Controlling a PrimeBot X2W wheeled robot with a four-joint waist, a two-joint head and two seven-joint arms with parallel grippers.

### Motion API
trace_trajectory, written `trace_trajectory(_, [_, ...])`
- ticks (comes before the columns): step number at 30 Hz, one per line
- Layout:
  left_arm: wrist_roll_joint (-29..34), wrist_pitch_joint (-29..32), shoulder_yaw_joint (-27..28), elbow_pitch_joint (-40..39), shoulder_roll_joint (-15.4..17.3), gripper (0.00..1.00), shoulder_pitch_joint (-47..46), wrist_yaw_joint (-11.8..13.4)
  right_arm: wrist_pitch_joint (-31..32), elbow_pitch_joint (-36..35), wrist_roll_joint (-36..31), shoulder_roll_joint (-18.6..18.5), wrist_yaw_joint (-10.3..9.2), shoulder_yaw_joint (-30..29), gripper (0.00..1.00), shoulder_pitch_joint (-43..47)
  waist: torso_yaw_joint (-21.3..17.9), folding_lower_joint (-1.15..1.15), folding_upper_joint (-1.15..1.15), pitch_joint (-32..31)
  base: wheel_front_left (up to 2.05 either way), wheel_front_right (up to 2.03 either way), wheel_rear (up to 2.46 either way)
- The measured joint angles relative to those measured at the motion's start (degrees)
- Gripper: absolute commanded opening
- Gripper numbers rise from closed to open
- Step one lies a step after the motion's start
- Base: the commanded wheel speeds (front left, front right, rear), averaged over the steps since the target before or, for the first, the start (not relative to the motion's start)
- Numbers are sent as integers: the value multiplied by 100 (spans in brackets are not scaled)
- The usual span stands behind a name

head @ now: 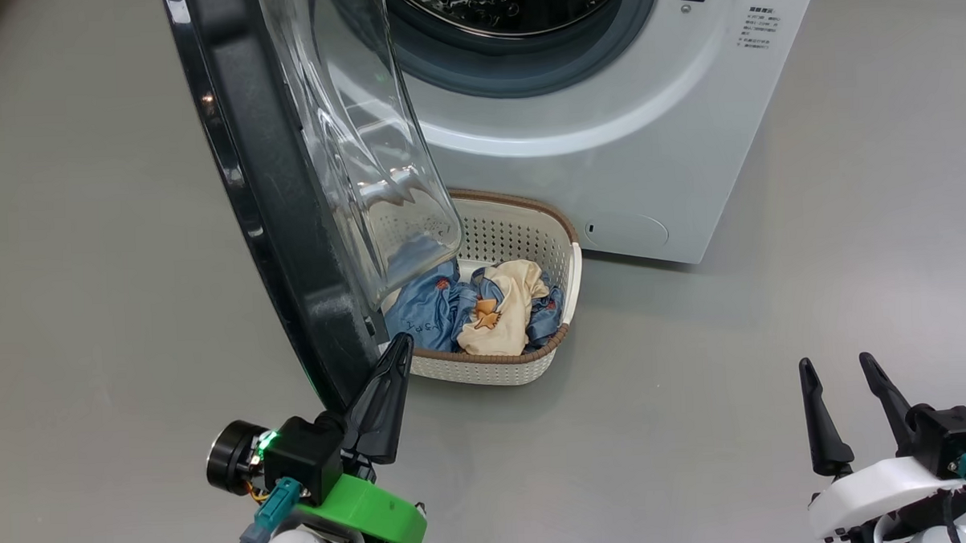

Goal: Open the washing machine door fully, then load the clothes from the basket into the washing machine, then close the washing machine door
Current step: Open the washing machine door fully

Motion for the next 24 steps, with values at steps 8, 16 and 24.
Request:
trace_trajectory(8, [-13,0,5,30,0,0,24,103,1,1,-2,14,1,-15,100,37,149,0,0,-34,0,0,0])
trace_trajectory(16, [-31,15,68,42,0,0,106,198,1,-18,-26,18,16,-44,100,46,359,0,0,-35,0,0,0])
trace_trajectory(24, [-90,15,218,33,-5,0,142,320,0,-20,-51,34,18,-52,100,54,573,0,0,-12,0,0,0])
